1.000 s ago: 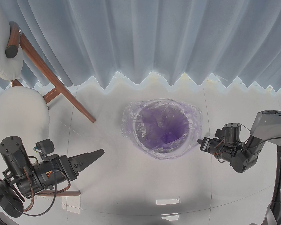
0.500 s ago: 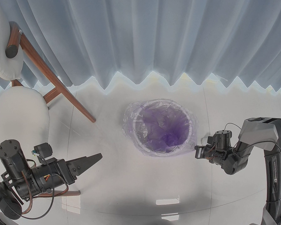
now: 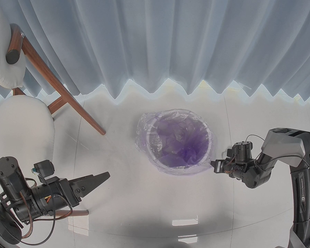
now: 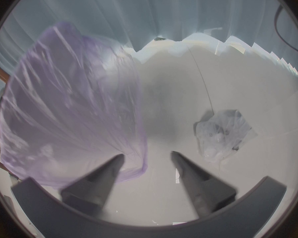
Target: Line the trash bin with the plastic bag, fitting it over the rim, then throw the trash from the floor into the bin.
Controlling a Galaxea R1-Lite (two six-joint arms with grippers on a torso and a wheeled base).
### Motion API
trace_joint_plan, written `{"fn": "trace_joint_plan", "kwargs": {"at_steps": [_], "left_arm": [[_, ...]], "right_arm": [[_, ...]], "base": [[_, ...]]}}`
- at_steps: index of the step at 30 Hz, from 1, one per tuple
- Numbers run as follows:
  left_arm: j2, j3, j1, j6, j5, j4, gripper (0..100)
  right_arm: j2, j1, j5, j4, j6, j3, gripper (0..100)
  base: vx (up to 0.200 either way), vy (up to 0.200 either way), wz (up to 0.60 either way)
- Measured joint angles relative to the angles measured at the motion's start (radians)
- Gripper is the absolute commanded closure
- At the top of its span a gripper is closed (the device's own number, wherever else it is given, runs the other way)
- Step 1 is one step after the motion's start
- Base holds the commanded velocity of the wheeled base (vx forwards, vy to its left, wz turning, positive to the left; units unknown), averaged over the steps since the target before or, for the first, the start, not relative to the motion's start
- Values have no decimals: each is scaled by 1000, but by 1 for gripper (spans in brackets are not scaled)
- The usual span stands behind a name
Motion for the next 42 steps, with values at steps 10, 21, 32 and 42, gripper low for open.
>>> {"fn": "trace_joint_plan", "kwargs": {"at_steps": [10,21,32,42], "left_arm": [[-15,7,0,-2,-2,3,0],[-22,13,0,2,-2,4,0],[-61,44,0,-3,-2,15,0],[-110,50,42,2,-11,61,0]], "right_arm": [[-264,-24,63,-16,85,185,0],[-418,44,64,161,107,113,0],[-248,97,-78,331,-3,-190,0],[-137,115,-96,331,-26,-257,100]], "base": [[0,0,0],[0,0,0],[0,0,0],[0,0,0]]}}
